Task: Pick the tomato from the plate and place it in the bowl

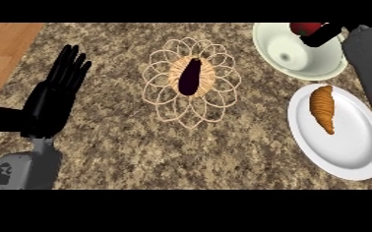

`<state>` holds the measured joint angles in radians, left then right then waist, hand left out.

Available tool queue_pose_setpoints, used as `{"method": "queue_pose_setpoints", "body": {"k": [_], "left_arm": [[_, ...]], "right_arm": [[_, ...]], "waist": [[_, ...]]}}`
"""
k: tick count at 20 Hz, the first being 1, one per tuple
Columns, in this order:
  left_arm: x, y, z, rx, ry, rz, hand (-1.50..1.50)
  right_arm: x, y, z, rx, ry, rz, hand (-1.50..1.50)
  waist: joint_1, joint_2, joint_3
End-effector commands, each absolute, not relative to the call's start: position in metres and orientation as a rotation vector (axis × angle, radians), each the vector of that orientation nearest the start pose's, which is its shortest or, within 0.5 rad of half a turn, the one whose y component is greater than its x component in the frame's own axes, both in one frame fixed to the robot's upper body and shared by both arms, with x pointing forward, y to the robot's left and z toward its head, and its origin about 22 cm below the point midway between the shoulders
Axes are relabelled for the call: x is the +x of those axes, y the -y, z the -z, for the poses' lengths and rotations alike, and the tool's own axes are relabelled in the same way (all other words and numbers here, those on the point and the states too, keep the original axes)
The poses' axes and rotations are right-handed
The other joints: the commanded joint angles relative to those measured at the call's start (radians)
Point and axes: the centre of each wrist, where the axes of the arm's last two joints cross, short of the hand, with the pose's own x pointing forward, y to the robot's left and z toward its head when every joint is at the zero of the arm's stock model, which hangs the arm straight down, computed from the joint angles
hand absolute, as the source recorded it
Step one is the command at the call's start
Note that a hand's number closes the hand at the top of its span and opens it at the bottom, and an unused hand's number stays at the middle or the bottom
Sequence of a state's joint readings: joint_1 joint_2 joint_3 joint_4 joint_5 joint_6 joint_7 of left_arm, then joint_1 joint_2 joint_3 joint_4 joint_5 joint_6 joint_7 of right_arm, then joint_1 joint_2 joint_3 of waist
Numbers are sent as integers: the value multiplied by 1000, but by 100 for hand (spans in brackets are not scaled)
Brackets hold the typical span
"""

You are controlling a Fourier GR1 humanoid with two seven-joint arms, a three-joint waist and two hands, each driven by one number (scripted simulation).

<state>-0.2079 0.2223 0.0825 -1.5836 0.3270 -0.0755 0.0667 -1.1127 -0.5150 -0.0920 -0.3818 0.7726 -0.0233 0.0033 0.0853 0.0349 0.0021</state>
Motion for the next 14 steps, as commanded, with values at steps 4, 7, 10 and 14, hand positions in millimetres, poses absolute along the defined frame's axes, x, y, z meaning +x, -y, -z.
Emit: {"method": "queue_pose_setpoints", "body": {"k": [4, 7, 10, 14], "left_arm": [[297, -272, -77, -178, 1723, 21, 0], [285, -276, -66, -168, 1741, 17, 0], [289, -266, -75, -195, 1724, 17, 0], [292, -280, -73, -156, 1726, -5, 0]], "right_arm": [[453, 318, -121, -761, 1184, -832, -150], [452, 326, -126, -691, 1349, -763, -150], [454, 326, -134, -636, 1463, -626, -150], [455, 338, -153, -500, 1633, -291, -150]], "waist": [[15, 14, 2], [14, 6, 3], [21, 10, 5], [2, 10, 5]]}}
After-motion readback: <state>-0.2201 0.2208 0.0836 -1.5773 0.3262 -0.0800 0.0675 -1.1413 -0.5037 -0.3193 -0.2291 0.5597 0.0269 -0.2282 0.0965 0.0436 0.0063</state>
